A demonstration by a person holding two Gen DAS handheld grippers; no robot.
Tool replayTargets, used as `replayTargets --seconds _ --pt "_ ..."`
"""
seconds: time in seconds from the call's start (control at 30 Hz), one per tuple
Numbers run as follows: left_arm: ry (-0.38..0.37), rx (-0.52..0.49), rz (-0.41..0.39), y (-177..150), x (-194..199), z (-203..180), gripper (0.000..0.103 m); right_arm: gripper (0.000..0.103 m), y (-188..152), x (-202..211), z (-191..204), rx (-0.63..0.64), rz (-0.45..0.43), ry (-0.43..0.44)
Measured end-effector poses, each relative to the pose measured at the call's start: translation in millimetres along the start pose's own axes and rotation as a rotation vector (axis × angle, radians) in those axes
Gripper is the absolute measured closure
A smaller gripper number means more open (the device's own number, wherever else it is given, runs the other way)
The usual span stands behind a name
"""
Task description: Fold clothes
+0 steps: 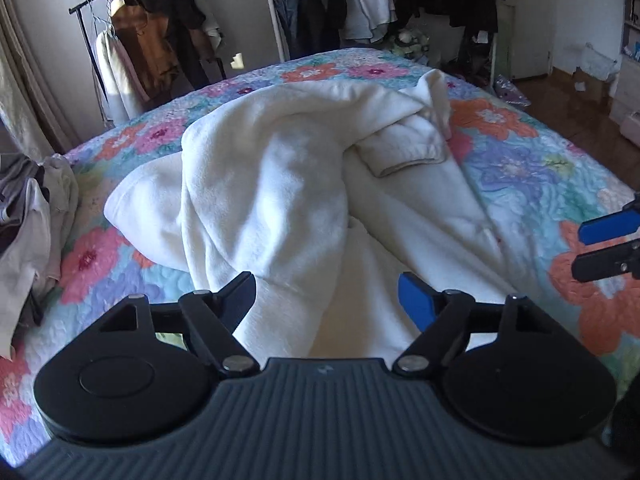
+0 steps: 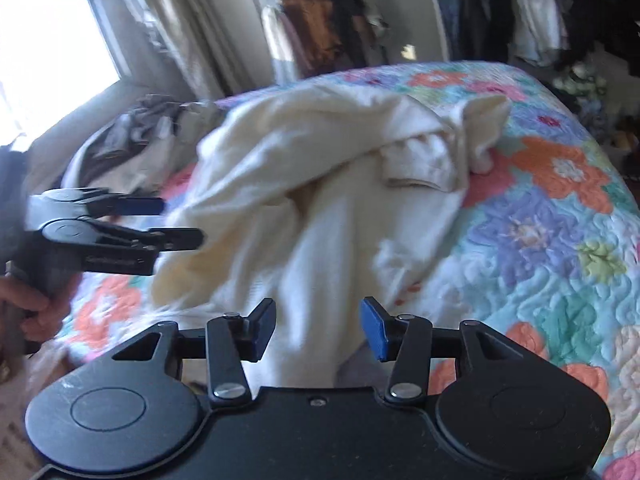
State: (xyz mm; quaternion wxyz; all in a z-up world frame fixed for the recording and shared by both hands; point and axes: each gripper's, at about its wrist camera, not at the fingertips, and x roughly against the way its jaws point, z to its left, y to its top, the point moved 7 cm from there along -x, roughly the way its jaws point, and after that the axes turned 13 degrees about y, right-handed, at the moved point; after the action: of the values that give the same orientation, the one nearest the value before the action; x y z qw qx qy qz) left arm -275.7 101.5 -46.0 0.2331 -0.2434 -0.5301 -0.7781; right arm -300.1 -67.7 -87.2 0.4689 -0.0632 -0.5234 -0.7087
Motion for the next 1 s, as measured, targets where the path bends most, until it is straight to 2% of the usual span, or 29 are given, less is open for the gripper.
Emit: replayTargets --seconds 0.07,0.17,0.3,0.33,0.4,0.43,0.5,0.57,0.6,0.63,0.67,0.7,0.73,0.8,0.87,0.9,1.0 --pt "0.002 -0.018 0.028 -4.4 -20.0 0.8 0.025 0.05 3.3 -16.3 -17.7 -0.063 -0.013 0.0" --pt "-0.003 0.04 0.065 -8.5 -39.3 8.3 0.025 0.05 10.0 -37.6 -33.5 -0.111 -0.042 0.019" --pt "0.094 0.095 0.014 -18.1 -49.8 29.6 0.025 0.05 17.5 -57.7 -54.1 -0.145 -0.053 -0.056" --pt "0.084 0.12 0.008 -21.9 -51.2 34.6 0.025 0.05 17.9 -61.9 -61.8 -0.167 -0.053 -0.072" --pt "-0.047 0.186 0.043 -30.1 -57.6 36.6 0.025 0.05 17.6 -70.3 -74.7 -0.197 -0.047 -0.089" --pt "-0.088 0.202 0.067 -32.5 -62.6 35.6 0.025 0.049 16.9 -74.8 -80.9 -0.21 -0.041 -0.098" --pt "-0.064 0.183 0.084 -31.5 -75.0 32.3 0.025 0.048 14.7 -86.4 -94.9 -0.254 -0.026 -0.116" --pt "-0.034 0.189 0.066 -27.5 -84.1 31.7 0.025 0.046 11.3 -100.8 -104.4 -0.31 -0.012 -0.102" --pt "-0.025 0.211 0.045 -25.8 -85.8 33.3 0.045 0.04 9.7 -107.9 -107.7 -0.328 -0.004 -0.093" --pt "0.001 0.234 0.034 -24.5 -87.2 36.0 0.091 0.038 9.2 -114.9 -105.0 -0.295 0.016 -0.085" --pt "0.057 0.25 0.04 -23.6 -87.8 40.4 0.09 0.04 10.1 -121.8 -96.8 -0.185 0.056 -0.092" --pt "0.111 0.263 0.05 -23.1 -86.4 45.2 0.09 0.062 10.8 -127.3 -88.7 -0.076 0.091 -0.106" --pt "0.138 0.28 0.042 -22.8 -81.6 49.0 0.091 0.074 10.6 -127.7 -82.2 0.003 0.108 -0.133" --pt "0.202 0.297 -0.01 -22.6 -63.3 59.8 0.092 0.091 13.6 -117.8 -79.1 -0.011 0.081 -0.135" --pt "0.295 0.307 -0.051 -24.9 -45.2 77.7 0.093 0.093 22.1 -97.4 -78.5 0.004 0.019 -0.193" --pt "0.328 0.324 -0.058 -27.6 -38.3 88.8 0.093 0.094 26.9 -84.6 -78.2 0.035 -0.016 -0.248" --pt "0.39 0.419 -0.034 -41.4 -25.8 123.0 0.093 0.096 40.7 -43.2 -80.8 0.04 -0.116 -0.346"
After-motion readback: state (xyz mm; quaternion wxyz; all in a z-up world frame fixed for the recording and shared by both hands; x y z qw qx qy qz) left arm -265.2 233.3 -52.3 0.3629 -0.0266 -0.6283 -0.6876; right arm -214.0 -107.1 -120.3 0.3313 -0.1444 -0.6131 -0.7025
